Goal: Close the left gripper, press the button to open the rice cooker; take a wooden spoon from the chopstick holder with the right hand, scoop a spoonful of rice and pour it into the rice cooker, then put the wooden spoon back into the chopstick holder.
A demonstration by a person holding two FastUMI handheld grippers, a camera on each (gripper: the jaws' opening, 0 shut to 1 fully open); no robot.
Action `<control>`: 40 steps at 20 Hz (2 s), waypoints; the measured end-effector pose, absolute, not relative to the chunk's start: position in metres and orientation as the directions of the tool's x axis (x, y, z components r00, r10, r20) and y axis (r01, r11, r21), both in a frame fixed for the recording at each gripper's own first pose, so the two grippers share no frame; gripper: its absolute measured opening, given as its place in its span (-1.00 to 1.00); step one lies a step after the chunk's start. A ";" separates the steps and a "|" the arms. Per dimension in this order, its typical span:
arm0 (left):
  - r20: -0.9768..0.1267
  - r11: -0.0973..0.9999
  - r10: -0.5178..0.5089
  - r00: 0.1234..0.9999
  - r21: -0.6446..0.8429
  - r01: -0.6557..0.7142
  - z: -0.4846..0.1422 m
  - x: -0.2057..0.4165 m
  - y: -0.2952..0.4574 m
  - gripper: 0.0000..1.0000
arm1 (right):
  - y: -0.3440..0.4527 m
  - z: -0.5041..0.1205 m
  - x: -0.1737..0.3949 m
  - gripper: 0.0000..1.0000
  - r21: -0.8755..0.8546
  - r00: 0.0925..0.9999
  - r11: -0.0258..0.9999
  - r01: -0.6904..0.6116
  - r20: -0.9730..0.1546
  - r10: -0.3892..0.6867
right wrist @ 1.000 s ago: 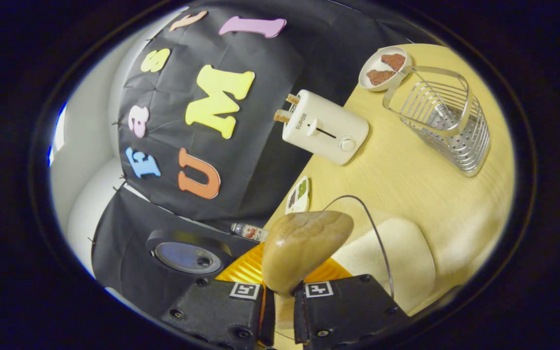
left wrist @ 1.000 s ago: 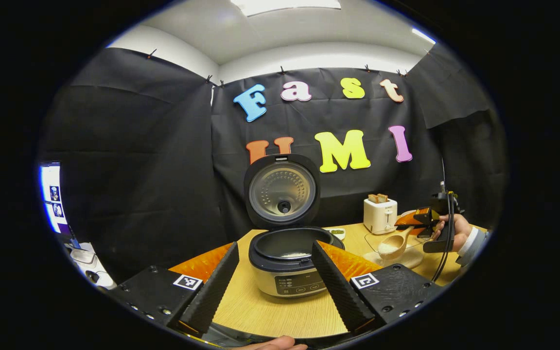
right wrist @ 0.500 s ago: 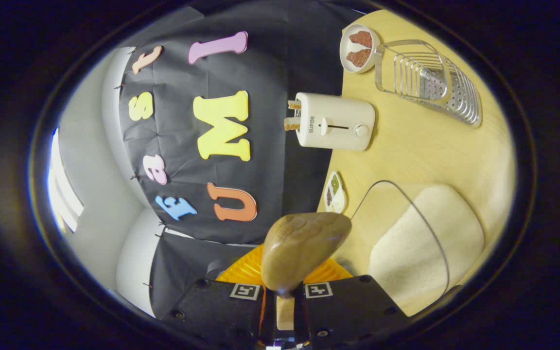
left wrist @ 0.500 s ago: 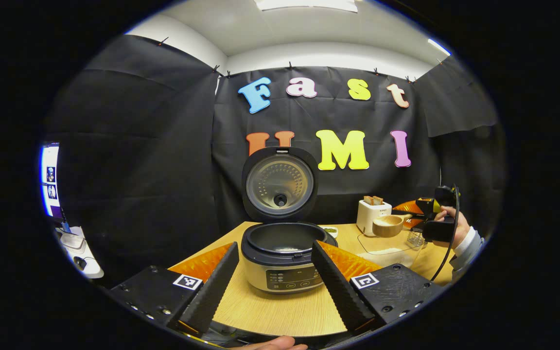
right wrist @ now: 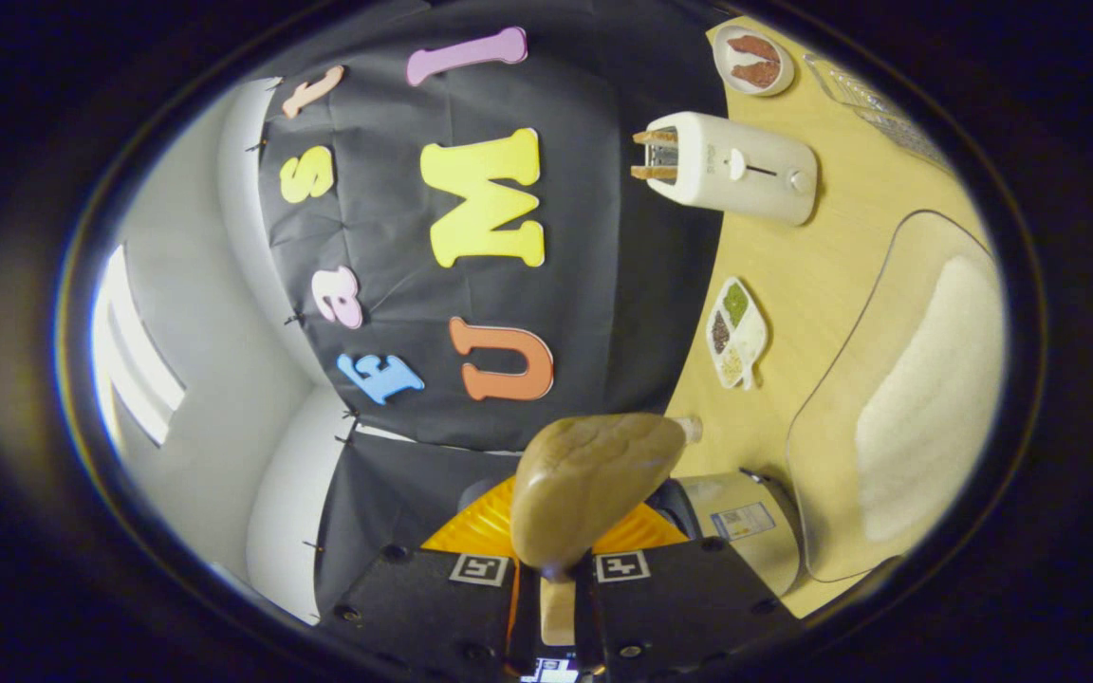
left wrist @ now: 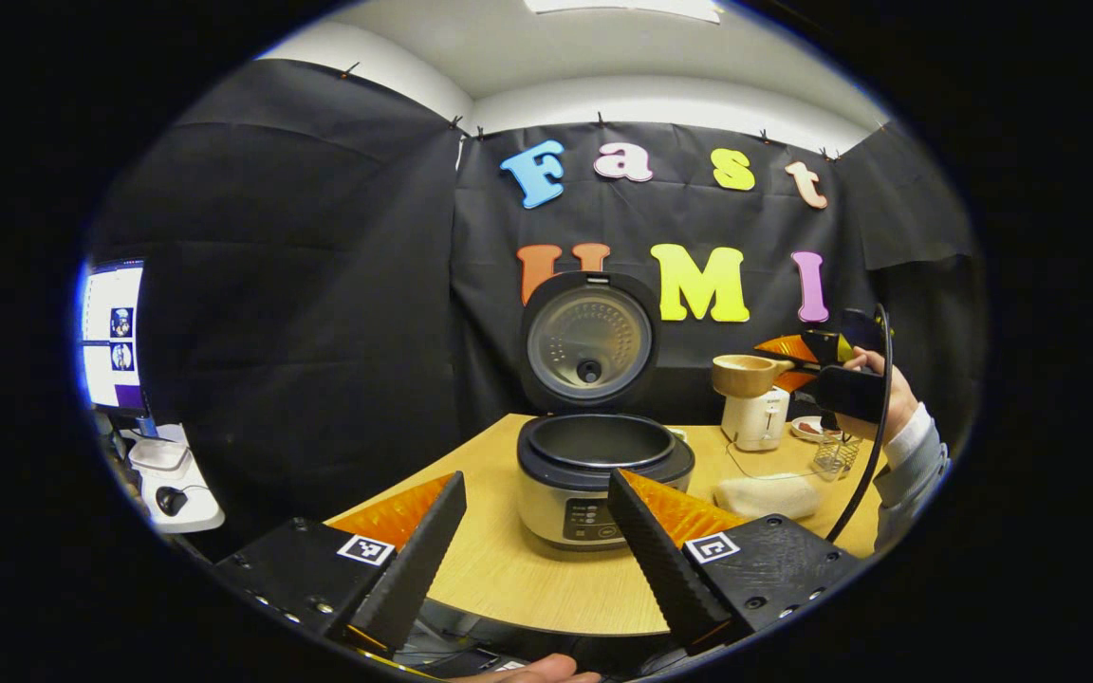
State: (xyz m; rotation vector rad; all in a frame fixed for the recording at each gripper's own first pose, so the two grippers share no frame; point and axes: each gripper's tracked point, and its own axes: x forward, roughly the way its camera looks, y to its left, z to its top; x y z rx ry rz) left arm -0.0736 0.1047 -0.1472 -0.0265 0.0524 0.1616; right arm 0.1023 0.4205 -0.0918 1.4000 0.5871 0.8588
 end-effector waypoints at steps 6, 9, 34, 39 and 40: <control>-0.026 0.985 0.163 0.986 -0.044 -0.164 -0.134 -0.091 0.121 0.92 | 0.479 -0.062 0.099 -0.61 0.935 0.598 0.141 -0.327 0.088 0.797; -0.008 0.985 0.165 0.986 -0.043 -0.165 -0.129 -0.097 0.127 0.92 | 0.513 -0.052 0.094 -0.60 0.866 0.589 0.252 -0.432 0.059 0.806; -0.135 0.988 0.157 0.978 0.011 -0.157 -0.166 -0.096 0.137 0.92 | 0.612 -0.047 0.023 -0.59 -0.288 0.625 0.612 -0.737 0.056 0.779; -0.164 0.987 0.150 0.975 -0.028 -0.156 -0.172 -0.093 0.135 0.92 | 0.595 -0.034 0.026 -0.59 -0.262 0.657 0.653 -0.711 0.082 0.749; -0.166 0.987 0.147 0.975 -0.033 -0.155 -0.172 -0.092 0.135 0.92 | 0.581 -0.031 0.030 -0.59 -0.257 0.669 0.665 -0.701 0.087 0.738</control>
